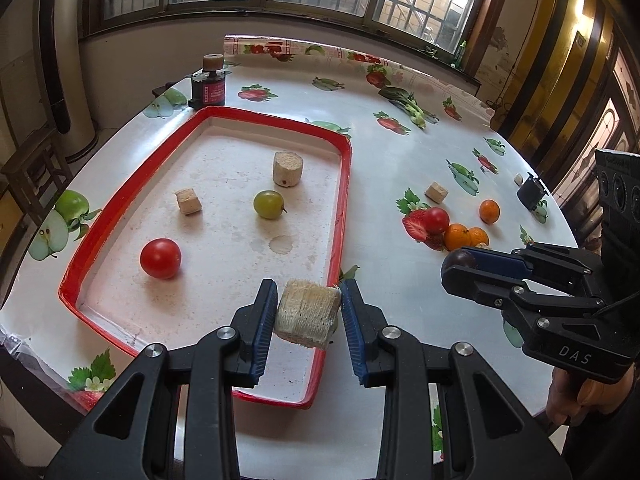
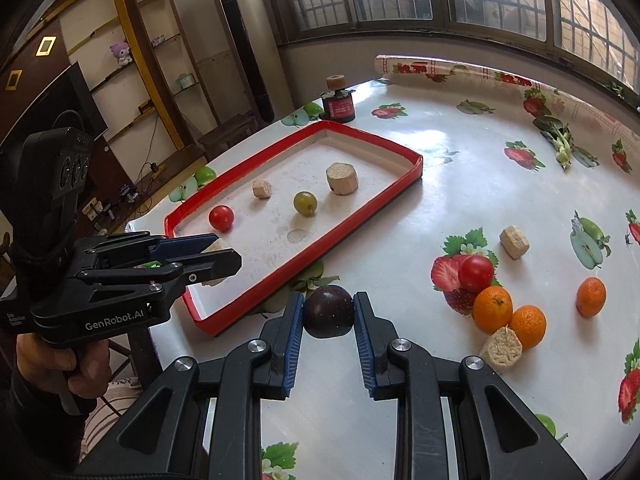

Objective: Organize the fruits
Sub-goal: 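Carry the sponge cylinder and dark plum over the red tray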

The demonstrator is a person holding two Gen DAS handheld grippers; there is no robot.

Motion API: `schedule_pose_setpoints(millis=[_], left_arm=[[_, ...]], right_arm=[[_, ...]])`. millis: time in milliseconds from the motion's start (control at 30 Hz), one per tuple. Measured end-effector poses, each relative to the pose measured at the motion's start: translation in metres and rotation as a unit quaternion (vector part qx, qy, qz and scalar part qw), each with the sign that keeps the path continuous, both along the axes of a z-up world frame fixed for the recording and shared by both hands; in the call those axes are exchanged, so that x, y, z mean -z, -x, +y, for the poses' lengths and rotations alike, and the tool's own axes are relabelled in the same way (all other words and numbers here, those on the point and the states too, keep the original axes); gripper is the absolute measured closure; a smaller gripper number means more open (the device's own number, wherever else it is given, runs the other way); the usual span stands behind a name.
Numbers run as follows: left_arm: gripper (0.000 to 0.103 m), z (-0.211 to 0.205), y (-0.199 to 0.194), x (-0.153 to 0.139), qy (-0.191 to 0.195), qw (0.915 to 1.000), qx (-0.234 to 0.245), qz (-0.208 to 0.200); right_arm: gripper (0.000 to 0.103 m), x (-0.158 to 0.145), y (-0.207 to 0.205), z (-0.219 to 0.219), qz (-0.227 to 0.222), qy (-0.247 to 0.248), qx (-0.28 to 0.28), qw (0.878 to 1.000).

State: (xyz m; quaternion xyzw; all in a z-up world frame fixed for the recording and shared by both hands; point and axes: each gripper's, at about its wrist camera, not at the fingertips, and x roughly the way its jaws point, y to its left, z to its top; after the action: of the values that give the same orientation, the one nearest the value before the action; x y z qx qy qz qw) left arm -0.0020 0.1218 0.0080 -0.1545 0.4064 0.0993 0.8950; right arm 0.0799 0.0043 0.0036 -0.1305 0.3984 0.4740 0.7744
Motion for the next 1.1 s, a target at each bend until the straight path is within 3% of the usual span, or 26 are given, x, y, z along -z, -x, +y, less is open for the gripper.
schedule_pose_setpoints(millis=[767,1100], left_arm=[[0.073,0.055,0.023,0.012,0.014,0.9979,-0.063,0.006],[0.073,0.065,0.017,0.023,0.022,0.9973,-0.068,0.018]], right_arm=[[0.078,-0.012,-0.013,0.053,0.000,-0.016,-0.024,1.000],[0.078,0.010,-0.027,0.097,0.016,0.002,-0.037,0.999]])
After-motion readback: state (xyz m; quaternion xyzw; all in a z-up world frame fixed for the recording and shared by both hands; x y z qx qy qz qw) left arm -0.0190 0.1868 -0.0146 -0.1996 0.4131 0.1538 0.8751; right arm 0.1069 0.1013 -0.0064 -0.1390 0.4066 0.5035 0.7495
